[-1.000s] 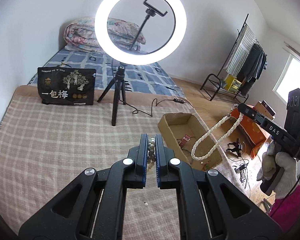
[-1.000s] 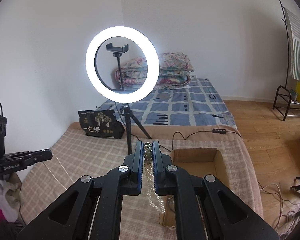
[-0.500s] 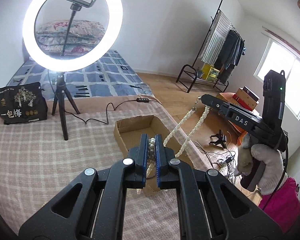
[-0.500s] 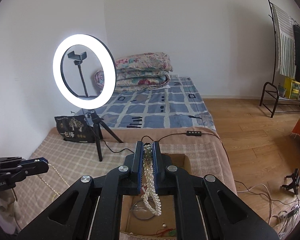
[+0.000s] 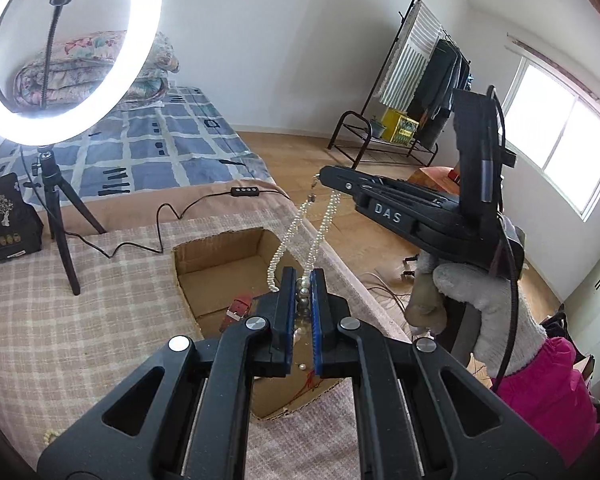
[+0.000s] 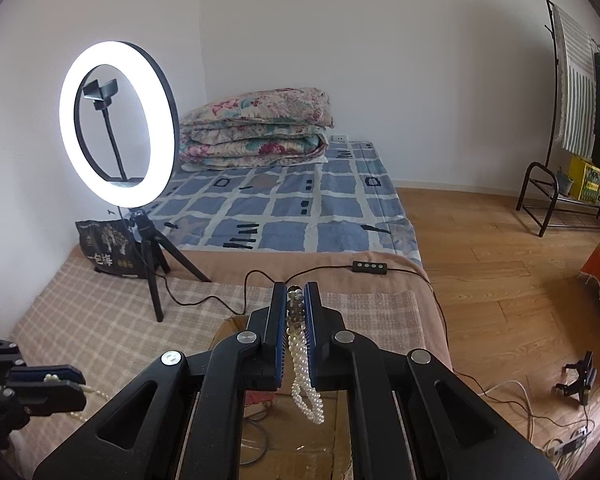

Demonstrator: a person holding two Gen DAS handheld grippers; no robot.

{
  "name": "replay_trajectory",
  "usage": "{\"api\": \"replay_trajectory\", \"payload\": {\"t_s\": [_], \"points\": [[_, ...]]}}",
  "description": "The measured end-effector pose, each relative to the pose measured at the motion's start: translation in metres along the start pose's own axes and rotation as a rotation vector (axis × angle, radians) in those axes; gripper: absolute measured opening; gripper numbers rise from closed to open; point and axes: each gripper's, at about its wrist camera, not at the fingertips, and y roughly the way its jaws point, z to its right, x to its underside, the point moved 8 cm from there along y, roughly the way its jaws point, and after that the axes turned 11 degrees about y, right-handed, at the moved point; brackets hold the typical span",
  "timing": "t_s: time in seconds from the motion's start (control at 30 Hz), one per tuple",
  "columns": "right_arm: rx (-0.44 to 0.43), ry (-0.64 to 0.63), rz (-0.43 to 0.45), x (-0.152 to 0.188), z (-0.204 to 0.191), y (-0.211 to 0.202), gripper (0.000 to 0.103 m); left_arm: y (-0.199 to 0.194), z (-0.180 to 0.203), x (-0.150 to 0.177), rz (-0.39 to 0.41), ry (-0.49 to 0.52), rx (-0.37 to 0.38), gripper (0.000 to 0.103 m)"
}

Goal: Organize jewelry
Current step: 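Lift and carry the pearl strand and necklace with both tools over the box, then open both tools to drop the pearl strand and necklace into the box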

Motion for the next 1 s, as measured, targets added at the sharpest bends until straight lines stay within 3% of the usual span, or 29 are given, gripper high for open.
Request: {"api": "replay_trajectory", "payload": {"t_s": [0.47,0.8,0.83,0.87,0.9,0.93,0.97,1.0], "points": [[-0.024,0.022,-0.088,0.020,0.019,0.061,0.007,0.069,0.022,0.027,-0.109,0.018,0.056,0.005],[-0.045,0.019,-0.122,0.029,0.011,0.071,0.007,0.080,0.021,0.043,-0.148,0.028,0.062,0.005],[-0.044,0.025,-0.123,0.028,0.011,0.072,0.009,0.080,0.021,0.044,-0.154,0.028,0.059,0.010],[-0.038,0.031,-0.123,0.028,0.011,0.072,0.018,0.080,0.020,0.045,-0.163,0.026,0.054,0.016],[-0.022,0.033,-0.118,0.027,0.012,0.072,0.036,0.079,0.018,0.045,-0.161,0.021,0.051,0.034],[-0.006,0.037,-0.109,0.026,0.014,0.071,0.045,0.077,0.017,0.045,-0.153,0.017,0.043,0.042],[0.006,0.042,-0.096,0.024,0.015,0.069,0.058,0.075,0.016,0.045,-0.147,0.015,0.038,0.042],[0.010,0.048,-0.085,0.023,0.016,0.066,0.062,0.073,0.015,0.045,-0.147,0.014,0.040,0.042]]}}
